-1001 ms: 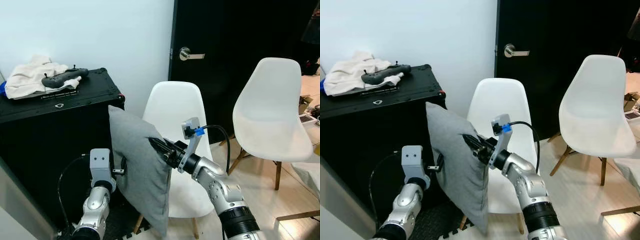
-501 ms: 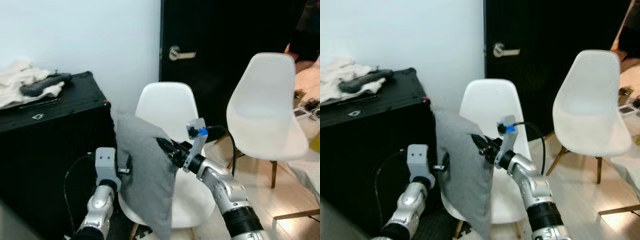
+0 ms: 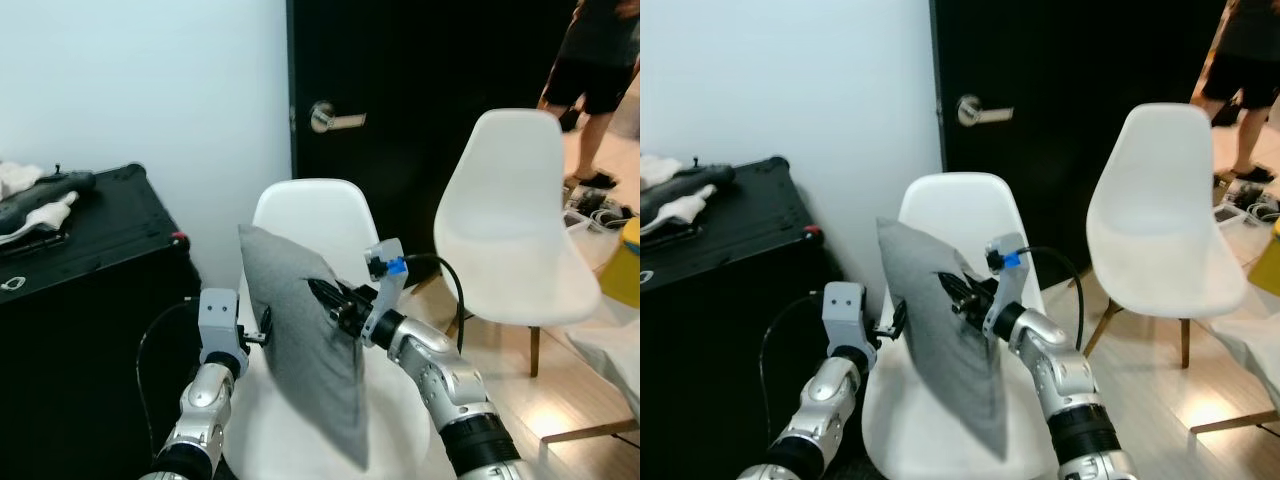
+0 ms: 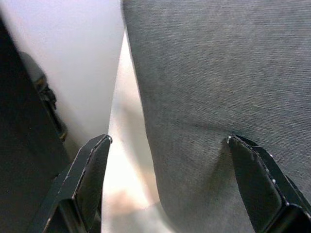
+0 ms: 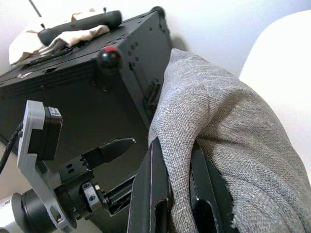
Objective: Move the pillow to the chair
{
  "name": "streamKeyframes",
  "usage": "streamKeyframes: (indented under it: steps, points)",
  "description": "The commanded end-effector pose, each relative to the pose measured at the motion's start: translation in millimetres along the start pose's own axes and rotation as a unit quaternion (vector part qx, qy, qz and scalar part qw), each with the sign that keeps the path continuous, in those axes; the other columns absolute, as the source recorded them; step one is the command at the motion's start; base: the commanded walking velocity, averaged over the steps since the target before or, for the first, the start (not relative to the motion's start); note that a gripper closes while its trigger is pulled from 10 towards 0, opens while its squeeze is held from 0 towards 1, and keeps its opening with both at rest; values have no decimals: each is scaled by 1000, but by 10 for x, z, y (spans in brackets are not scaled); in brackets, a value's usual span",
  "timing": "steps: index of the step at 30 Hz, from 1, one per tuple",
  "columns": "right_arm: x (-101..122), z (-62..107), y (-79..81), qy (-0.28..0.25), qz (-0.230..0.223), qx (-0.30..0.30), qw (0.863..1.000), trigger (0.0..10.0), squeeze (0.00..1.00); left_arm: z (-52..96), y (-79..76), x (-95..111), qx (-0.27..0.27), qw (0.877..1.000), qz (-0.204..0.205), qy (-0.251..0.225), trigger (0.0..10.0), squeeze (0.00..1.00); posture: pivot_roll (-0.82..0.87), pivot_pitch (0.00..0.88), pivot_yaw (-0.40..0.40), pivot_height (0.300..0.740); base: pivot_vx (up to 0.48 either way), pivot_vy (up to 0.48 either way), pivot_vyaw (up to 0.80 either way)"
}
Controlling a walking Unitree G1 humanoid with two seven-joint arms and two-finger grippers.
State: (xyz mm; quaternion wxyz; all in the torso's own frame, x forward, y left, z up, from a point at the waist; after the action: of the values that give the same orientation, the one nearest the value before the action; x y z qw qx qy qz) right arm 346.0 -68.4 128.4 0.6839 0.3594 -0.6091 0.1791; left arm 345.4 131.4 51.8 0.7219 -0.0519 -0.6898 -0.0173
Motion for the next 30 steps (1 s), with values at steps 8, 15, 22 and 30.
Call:
streamKeyframes:
  steps: [8, 15, 22, 30]
  points:
    - [42, -57, 61, -20, -28, 13, 999, 10000, 0, 23, 130, -87, 33, 998, -43, 28, 10000, 0, 95, 0, 18, 700, 0, -54, 0]
    - [-166, -97, -31, 18, -71, -33, 997, 10000, 0, 38, 202, -79, 55, 996, -60, 26, 10000, 0, 99, 6, 14, 690, 0, 0, 0]
    - [-523, 7, -267, 91, -90, -123, 984, 10000, 0, 67, 232, -85, 64, 995, -73, 23, 10000, 0, 105, 18, 11, 670, 0, 0, 0]
    - [-845, 327, -623, 160, -62, -260, 950, 10000, 0, 96, 253, -116, 69, 994, -80, 28, 10000, 0, 106, 32, 18, 640, 0, 0, 0]
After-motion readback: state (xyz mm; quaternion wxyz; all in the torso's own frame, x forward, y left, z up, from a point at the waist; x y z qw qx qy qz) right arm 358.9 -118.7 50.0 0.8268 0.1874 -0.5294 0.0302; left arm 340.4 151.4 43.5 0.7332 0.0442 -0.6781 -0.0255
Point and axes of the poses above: a point about 5 cm out from each wrist's last joint towards the gripper, its own z axis pointing back from the gripper into the wrist, its own x axis along the axis of the wrist's last joint, y = z × x, the point moved 3 cm from there along -z, pointing out of the wrist towards the gripper
